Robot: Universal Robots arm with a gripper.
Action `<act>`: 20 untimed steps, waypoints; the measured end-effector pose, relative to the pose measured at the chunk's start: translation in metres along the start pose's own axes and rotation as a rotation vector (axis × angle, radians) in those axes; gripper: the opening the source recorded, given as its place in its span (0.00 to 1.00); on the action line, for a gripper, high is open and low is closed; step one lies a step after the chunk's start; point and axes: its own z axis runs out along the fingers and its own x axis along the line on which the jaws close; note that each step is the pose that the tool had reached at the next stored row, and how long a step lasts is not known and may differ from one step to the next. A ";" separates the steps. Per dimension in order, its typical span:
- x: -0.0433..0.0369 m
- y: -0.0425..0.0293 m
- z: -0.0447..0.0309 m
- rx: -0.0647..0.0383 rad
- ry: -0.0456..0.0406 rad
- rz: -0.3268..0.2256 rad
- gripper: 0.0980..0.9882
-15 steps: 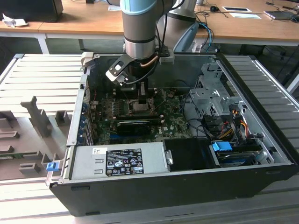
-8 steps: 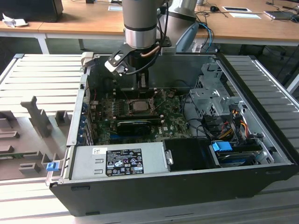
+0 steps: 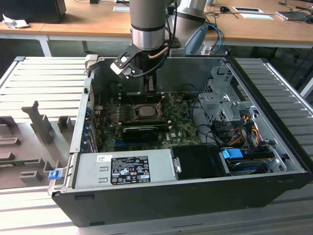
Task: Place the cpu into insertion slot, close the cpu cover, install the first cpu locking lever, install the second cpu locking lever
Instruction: 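Close the cpu cover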
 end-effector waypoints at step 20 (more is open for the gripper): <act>0.0010 0.0121 -0.0080 0.000 -0.0013 0.000 0.01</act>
